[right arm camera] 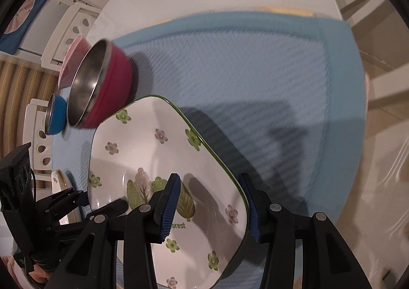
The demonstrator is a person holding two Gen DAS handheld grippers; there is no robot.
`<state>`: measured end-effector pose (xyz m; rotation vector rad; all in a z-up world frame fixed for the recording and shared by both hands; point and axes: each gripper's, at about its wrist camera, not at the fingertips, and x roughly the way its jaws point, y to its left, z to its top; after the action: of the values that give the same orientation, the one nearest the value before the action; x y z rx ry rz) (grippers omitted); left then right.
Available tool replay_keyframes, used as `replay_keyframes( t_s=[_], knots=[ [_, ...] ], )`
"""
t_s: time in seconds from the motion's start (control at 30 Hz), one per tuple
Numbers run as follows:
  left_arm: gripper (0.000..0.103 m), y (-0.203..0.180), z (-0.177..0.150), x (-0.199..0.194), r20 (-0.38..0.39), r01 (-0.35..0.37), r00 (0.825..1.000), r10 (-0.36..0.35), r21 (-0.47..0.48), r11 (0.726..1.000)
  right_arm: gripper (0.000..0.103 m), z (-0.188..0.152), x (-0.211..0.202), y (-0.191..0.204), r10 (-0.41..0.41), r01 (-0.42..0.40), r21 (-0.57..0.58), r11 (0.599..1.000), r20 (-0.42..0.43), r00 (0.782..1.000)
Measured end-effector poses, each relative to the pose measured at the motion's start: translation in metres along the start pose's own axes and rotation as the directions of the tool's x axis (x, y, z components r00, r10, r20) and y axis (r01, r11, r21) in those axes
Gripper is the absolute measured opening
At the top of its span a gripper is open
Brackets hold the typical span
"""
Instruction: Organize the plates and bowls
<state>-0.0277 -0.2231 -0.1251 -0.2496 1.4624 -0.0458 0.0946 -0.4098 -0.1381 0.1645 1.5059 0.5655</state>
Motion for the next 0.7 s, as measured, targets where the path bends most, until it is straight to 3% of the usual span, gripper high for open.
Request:
replay_keyframes(
  t_s=[0.7],
  knots=[
    [0.044, 0.064, -0.044, -0.015, -0.049, -0.005, 0.999, 0.01, 0.098, 0.995, 0.048, -0.078, 0.02, 0.055, 0.053, -0.052, 0.123, 0.991, -0.01, 0.999]
  ],
)
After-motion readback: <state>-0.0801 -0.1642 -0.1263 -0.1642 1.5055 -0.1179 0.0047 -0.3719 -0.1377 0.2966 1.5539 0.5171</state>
